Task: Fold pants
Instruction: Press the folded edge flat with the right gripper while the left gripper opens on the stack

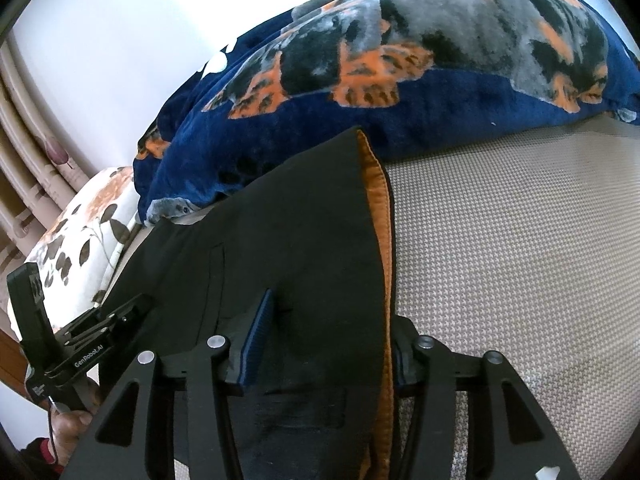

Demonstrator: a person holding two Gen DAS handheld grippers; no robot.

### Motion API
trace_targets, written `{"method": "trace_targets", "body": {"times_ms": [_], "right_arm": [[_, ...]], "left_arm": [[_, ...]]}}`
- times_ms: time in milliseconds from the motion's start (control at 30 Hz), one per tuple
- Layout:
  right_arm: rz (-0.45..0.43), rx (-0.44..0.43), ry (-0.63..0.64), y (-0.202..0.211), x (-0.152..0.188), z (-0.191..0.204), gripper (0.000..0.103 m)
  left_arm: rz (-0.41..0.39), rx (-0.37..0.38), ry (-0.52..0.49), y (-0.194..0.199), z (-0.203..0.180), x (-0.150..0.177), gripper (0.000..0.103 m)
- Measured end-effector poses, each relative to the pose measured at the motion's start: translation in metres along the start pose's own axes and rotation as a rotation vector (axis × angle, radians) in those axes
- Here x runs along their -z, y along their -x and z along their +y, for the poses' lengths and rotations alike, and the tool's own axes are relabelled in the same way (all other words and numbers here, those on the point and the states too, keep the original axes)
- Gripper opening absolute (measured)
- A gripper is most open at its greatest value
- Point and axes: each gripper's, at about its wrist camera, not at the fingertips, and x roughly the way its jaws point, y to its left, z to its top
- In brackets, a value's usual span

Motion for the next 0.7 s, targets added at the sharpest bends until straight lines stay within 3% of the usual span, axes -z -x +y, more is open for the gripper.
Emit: {"method": "trace_targets", "body": {"times_ms": [700], "right_arm": [[0.008,0.054,0.037,-0.0031,-0.0008,0.0068,0.063]], "left_arm": [[-0.001,-0.029,-0.001,0.0004,0.0026,-0.0012,0.054]]}}
